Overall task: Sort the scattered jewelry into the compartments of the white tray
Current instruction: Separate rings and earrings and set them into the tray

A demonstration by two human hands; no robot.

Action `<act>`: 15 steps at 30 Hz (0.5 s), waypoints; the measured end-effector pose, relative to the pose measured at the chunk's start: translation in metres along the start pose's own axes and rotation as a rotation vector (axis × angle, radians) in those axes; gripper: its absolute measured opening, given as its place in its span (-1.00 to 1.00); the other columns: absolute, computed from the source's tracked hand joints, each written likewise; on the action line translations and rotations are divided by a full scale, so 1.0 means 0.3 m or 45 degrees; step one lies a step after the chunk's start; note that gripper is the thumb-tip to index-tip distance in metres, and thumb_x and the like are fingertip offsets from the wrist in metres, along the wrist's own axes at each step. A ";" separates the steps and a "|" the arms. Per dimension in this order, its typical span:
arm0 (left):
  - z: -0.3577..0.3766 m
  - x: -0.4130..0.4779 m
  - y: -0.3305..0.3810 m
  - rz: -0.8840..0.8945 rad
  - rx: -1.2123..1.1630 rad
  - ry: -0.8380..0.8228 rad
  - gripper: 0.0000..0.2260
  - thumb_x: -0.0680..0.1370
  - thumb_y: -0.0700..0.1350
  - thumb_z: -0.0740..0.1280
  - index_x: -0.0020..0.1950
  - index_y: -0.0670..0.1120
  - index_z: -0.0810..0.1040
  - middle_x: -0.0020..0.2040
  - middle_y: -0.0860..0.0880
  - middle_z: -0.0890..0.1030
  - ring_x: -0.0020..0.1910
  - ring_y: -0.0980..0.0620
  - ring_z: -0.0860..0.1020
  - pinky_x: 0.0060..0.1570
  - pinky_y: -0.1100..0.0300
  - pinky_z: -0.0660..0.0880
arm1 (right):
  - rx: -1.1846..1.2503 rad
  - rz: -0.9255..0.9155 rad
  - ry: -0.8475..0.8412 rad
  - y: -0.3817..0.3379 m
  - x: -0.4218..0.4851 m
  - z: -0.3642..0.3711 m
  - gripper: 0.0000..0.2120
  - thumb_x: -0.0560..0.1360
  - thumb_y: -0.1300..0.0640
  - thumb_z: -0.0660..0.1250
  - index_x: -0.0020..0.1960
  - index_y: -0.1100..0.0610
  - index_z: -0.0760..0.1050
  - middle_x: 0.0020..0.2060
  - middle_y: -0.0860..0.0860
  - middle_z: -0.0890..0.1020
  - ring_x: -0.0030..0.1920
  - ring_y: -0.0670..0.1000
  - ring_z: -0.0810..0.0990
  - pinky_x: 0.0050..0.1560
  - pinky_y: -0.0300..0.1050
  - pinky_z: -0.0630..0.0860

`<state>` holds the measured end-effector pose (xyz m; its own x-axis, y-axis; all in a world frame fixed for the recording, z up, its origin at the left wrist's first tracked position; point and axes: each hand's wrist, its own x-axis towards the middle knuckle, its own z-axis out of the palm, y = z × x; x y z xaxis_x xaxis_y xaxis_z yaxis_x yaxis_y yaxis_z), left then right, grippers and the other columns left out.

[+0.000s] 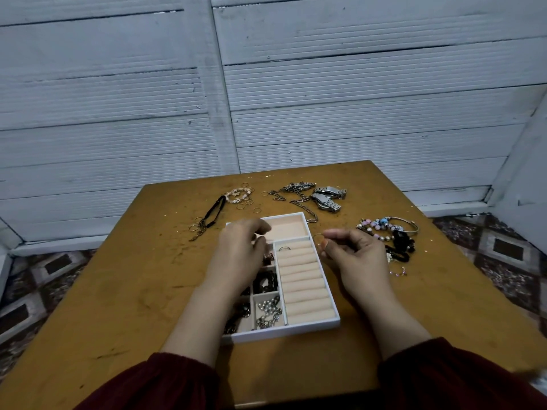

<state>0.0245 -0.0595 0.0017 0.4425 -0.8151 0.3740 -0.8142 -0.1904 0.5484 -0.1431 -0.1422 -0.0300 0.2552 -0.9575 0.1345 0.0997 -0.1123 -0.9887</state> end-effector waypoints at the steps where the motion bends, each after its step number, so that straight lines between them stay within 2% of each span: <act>1: -0.013 -0.006 -0.017 -0.025 0.004 0.061 -0.79 0.53 -0.25 0.30 0.10 -0.04 0.60 0.06 0.03 0.61 0.08 0.03 0.52 0.09 0.10 0.45 | -0.009 -0.010 -0.001 0.002 0.000 0.000 -0.75 0.44 0.40 0.37 -0.17 0.04 0.61 -0.19 0.08 0.68 -0.25 -0.04 0.65 -0.19 -0.22 0.59; 3: -0.038 -0.019 -0.058 -0.115 0.048 0.154 -0.76 0.54 -0.25 0.28 0.17 -0.05 0.58 0.13 0.02 0.57 0.19 0.01 0.44 0.21 0.09 0.36 | -0.030 -0.028 -0.008 0.005 0.002 0.002 -0.74 0.44 0.39 0.38 -0.18 0.03 0.61 -0.20 0.05 0.68 -0.24 -0.06 0.65 -0.21 -0.27 0.57; 6: -0.066 -0.041 -0.132 -0.224 0.168 0.160 -0.72 0.55 -0.24 0.27 0.24 -0.06 0.54 0.22 -0.04 0.53 0.24 -0.05 0.38 0.24 0.04 0.31 | -0.052 -0.028 -0.016 0.016 0.008 0.004 -0.75 0.43 0.37 0.40 -0.18 0.02 0.63 -0.19 0.06 0.69 -0.16 0.02 0.66 -0.14 -0.15 0.57; 10: -0.076 -0.072 -0.197 -0.330 0.353 -0.039 -0.65 0.60 -0.09 0.22 0.39 0.02 0.40 0.38 -0.02 0.40 0.36 -0.06 0.29 0.30 -0.05 0.28 | -0.063 -0.015 -0.028 0.018 0.013 0.008 -0.80 0.42 0.34 0.43 -0.16 0.04 0.64 -0.18 0.05 0.71 -0.11 0.08 0.68 -0.02 0.01 0.61; 15: -0.055 -0.105 -0.229 -0.328 0.479 -0.257 -0.58 0.65 0.07 0.01 0.52 0.09 0.17 0.55 0.06 0.15 0.53 -0.02 0.05 0.44 -0.07 0.07 | -0.072 -0.021 -0.016 0.007 0.012 0.015 -0.78 0.43 0.36 0.41 -0.16 0.04 0.63 -0.18 0.04 0.70 -0.13 0.07 0.68 -0.04 -0.02 0.62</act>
<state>0.0729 -0.0117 -0.0354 0.5961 -0.7980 0.0891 -0.7835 -0.5538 0.2820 -0.1377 -0.1448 -0.0315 0.2658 -0.9521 0.1511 0.0495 -0.1431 -0.9885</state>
